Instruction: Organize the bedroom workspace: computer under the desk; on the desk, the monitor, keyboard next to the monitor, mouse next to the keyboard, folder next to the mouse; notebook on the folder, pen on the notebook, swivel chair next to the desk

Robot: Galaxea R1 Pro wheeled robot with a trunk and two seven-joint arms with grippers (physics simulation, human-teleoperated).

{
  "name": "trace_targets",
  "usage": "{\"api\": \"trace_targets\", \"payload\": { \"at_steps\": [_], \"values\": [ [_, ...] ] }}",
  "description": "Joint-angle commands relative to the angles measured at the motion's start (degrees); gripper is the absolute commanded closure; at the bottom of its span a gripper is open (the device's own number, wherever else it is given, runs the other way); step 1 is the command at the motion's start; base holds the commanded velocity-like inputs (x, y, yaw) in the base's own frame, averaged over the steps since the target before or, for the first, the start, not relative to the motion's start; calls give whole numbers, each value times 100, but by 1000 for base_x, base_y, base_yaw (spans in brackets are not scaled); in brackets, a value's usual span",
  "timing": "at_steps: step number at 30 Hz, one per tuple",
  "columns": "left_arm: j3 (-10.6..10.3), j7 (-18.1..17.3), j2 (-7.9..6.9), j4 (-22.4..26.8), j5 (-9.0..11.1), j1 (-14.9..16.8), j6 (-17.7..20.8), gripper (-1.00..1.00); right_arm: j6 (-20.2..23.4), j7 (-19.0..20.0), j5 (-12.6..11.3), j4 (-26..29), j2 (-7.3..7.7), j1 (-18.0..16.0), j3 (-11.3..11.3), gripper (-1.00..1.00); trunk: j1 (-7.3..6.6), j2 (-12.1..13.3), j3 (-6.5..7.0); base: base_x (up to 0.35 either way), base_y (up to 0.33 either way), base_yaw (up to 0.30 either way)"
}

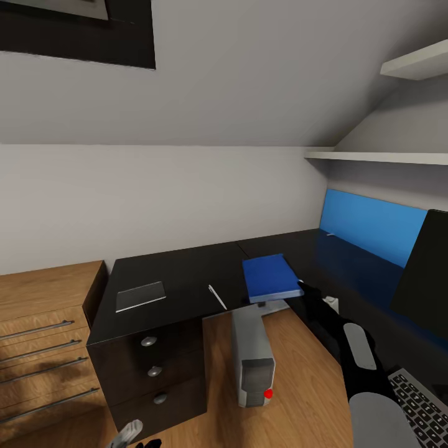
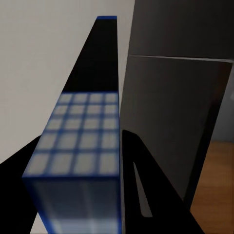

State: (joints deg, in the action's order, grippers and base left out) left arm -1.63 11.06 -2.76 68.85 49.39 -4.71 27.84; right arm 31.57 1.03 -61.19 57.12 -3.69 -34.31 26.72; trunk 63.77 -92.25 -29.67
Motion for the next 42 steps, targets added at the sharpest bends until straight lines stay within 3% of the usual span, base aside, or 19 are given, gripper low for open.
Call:
{"api": "trace_targets", "payload": {
  "at_steps": [1,17,20,21,23,25,26,27,28,29,31,33,36,40,42],
  "values": [
    [-13,54,-6,13,58,2,8,-100,45,8,-3,5,-8,-6,27,100,0,-3,-5,0,0,0],
    [-13,63,-5,6,53,5,8,-100,-31,-5,-5,80,-33,-6,27,100,0,-3,-5,0,0,0],
    [-17,69,1,6,48,5,7,-100,-460,-6,-6,92,-116,-6,22,100,0,-3,-5,0,0,0],
    [-19,72,2,6,46,5,5,-100,-706,-8,-4,91,-214,-6,-31,100,0,-3,-5,0,0,0],
    [-20,70,3,2,45,5,5,-100,-1142,-22,41,86,-403,-4,-307,100,0,-3,-5,0,0,0],
    [-21,67,3,-1,45,5,4,-100,-1848,-45,159,47,-549,19,-766,100,0,-3,-5,0,0,0],
    [-21,67,3,-1,44,5,3,-100,-2494,-60,220,-2,-607,61,-1119,100,0,-3,-5,0,0,0],
    [-21,68,3,-2,44,5,3,-100,-2826,-66,241,-39,-628,83,-1302,100,0,-3,-5,0,0,0],
    [-22,70,3,-2,44,5,3,-100,-3452,-80,267,-124,-631,114,-1682,100,0,-3,-5,0,0,0],
    [-22,70,3,-2,44,5,3,-100,-3725,-95,274,-181,-631,126,-1879,100,0,-3,-5,0,0,0],
    [-22,73,4,-3,41,5,2,-100,-4512,-233,284,-505,-631,152,-2555,100,0,-3,-5,0,0,0],
    [-22,76,4,-3,38,5,2,-100,-4907,-330,288,-682,-631,161,-2869,100,0,-3,-5,0,0,0],
    [-22,79,4,-6,36,5,2,-100,-5277,-562,310,-801,-631,166,-3085,100,0,-3,-5,0,0,0],
    [-22,77,4,-11,35,5,2,-100,-5589,-1462,298,-890,-631,169,-3242,100,0,-3,-5,0,0,0],
    [-19,79,4,-11,35,5,2,-100,-5815,-1669,278,-901,-631,170,-3264,100,0,-3,-5,0,0,0]
  ]
}}
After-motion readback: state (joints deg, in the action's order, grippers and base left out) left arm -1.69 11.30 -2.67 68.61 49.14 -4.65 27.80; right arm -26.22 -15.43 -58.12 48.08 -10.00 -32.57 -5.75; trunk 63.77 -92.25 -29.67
